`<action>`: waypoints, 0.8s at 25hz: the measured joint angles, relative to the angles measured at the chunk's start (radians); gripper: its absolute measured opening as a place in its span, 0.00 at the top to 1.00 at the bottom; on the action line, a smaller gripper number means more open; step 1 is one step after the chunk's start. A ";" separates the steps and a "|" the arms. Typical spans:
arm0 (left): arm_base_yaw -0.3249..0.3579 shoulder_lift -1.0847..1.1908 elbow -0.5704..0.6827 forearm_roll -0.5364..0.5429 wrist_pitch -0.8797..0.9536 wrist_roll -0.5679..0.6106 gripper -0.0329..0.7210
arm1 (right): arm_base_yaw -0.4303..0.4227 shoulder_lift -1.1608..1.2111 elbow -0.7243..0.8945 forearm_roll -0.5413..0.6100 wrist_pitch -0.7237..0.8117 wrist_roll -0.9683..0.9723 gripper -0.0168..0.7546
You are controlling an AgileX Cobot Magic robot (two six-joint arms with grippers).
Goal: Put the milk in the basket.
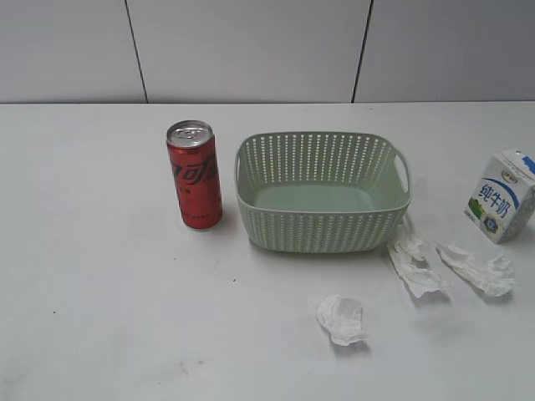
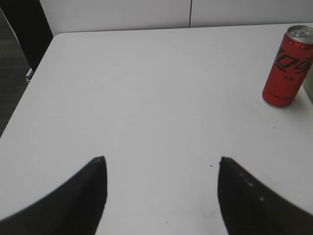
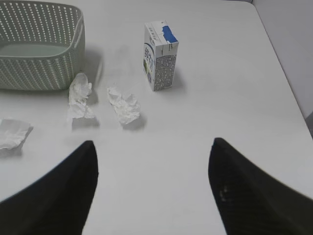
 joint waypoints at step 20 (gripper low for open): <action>0.000 0.000 0.000 0.000 0.000 0.000 0.26 | 0.000 0.928 -0.373 0.027 -0.157 -0.097 0.11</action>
